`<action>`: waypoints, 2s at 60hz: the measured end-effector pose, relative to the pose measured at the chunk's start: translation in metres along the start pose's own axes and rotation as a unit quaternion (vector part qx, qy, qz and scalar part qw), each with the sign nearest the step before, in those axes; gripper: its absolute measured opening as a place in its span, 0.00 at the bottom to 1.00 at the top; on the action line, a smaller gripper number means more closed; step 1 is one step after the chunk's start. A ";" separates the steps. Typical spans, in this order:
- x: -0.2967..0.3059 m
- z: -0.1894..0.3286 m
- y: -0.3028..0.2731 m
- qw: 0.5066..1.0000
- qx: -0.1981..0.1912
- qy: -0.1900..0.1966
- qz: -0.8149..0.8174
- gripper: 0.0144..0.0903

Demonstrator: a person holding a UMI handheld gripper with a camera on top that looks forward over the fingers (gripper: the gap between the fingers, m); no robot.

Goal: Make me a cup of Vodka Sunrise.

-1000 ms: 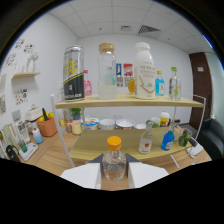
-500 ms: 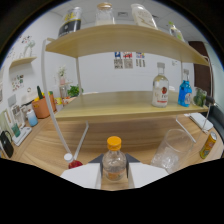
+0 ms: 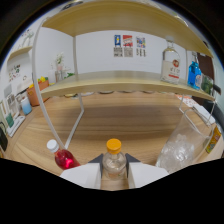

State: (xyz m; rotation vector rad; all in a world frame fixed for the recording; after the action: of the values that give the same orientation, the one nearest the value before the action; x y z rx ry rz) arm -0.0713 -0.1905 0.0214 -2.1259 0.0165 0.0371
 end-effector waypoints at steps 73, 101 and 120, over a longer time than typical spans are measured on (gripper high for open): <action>0.141 -0.221 -0.197 0.993 0.117 0.013 0.027 0.94; 0.177 -0.137 -0.341 0.987 0.158 -0.002 0.012 0.79; 0.183 -0.116 -0.349 0.987 0.158 0.011 -0.017 0.29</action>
State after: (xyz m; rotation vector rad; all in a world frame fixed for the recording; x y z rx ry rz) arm 0.1234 -0.1046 0.3726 -1.8078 -0.0013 -0.0090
